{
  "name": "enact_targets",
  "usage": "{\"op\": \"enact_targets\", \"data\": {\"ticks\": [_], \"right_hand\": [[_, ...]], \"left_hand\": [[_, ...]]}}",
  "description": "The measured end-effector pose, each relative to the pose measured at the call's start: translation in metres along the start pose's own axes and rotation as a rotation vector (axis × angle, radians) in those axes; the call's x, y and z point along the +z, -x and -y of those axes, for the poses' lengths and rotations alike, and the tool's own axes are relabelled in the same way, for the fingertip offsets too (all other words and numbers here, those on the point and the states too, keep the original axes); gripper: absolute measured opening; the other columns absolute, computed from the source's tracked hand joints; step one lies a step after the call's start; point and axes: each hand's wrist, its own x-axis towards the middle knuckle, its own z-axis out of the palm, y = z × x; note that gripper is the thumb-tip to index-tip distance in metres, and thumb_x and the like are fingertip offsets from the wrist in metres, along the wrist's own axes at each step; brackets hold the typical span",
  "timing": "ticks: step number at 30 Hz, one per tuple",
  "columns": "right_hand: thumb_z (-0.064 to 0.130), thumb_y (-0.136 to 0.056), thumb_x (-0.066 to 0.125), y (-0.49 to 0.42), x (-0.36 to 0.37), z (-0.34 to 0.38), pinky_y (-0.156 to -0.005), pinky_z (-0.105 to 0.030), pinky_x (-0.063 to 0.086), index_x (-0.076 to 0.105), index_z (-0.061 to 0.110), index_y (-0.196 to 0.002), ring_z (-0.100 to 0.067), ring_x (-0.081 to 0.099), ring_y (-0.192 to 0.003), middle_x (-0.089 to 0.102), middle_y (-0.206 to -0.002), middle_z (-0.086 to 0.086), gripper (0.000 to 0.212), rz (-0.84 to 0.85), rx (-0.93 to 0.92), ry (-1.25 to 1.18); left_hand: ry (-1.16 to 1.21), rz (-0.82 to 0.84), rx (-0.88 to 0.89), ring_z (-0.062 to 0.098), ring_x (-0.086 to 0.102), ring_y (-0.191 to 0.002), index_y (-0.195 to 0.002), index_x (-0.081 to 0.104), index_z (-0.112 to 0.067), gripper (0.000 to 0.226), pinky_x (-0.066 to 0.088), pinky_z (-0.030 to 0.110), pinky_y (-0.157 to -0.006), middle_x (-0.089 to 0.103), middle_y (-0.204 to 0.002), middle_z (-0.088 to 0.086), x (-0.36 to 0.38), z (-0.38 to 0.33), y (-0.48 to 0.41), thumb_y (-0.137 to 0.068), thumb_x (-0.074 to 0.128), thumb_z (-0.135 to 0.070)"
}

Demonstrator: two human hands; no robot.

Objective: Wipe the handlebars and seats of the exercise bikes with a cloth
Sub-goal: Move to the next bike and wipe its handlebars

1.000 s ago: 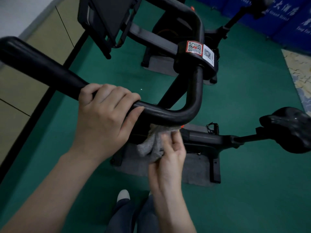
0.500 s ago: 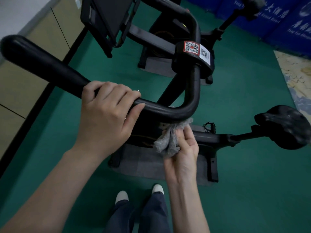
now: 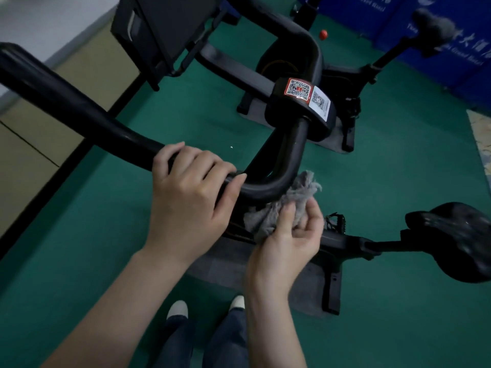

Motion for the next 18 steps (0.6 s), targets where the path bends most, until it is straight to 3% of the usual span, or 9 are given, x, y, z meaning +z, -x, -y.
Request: {"op": "enact_targets", "data": {"ticks": [3, 7, 9, 13, 18], "right_hand": [[-0.001, -0.094, 0.052, 0.001, 0.002, -0.005, -0.100, -0.032, 0.047, 0.055, 0.017, -0.111, -0.012, 0.058, -0.114, 0.061, -0.116, -0.003, 0.025, 0.037, -0.317, 0.213], [-0.006, -0.092, 0.050, -0.004, -0.012, -0.014, -0.102, -0.044, 0.044, 0.056, 0.012, -0.117, -0.025, 0.054, -0.122, 0.061, -0.124, -0.004, 0.031, 0.221, -0.653, 0.386], [-0.009, -0.092, 0.049, -0.016, -0.015, -0.011, -0.102, -0.036, 0.042, 0.057, 0.006, -0.117, -0.025, 0.052, -0.122, 0.060, -0.124, -0.001, 0.030, 0.300, -0.710, 0.417], [-0.007, -0.094, 0.049, -0.053, -0.010, 0.001, -0.101, -0.022, 0.038, 0.058, 0.003, -0.118, -0.009, 0.051, -0.123, 0.059, -0.122, -0.004, 0.028, 0.381, -0.618, 0.416], [-0.012, -0.089, 0.053, -0.055, -0.022, 0.006, -0.098, -0.026, 0.041, 0.061, 0.004, -0.114, -0.026, 0.054, -0.114, 0.063, -0.116, -0.003, 0.030, 0.534, -0.768, 0.470]], "left_hand": [[-0.013, -0.035, -0.023, 0.021, 0.058, -0.087, -0.085, 0.067, -0.016, 0.030, 0.028, 0.037, -0.099, 0.066, -0.085, -0.003, 0.002, -0.003, 0.000, -0.097, 0.044, -0.031], [-0.010, -0.060, -0.027, 0.020, 0.058, -0.086, -0.084, 0.067, -0.016, 0.030, 0.028, 0.036, -0.098, 0.066, -0.085, -0.004, 0.006, -0.003, 0.001, -0.097, 0.044, -0.030], [-0.006, -0.074, -0.034, 0.019, 0.058, -0.086, -0.084, 0.067, -0.017, 0.030, 0.027, 0.035, -0.098, 0.066, -0.084, -0.004, 0.007, -0.003, 0.000, -0.096, 0.044, -0.030], [-0.005, -0.087, -0.040, 0.019, 0.057, -0.085, -0.083, 0.067, -0.017, 0.030, 0.026, 0.034, -0.099, 0.065, -0.083, -0.005, 0.008, -0.003, 0.001, -0.096, 0.044, -0.031], [-0.013, -0.107, -0.056, 0.017, 0.055, -0.087, -0.083, 0.067, -0.018, 0.031, 0.023, 0.031, -0.101, 0.065, -0.084, -0.006, 0.010, -0.003, 0.002, -0.097, 0.043, -0.031]]}}
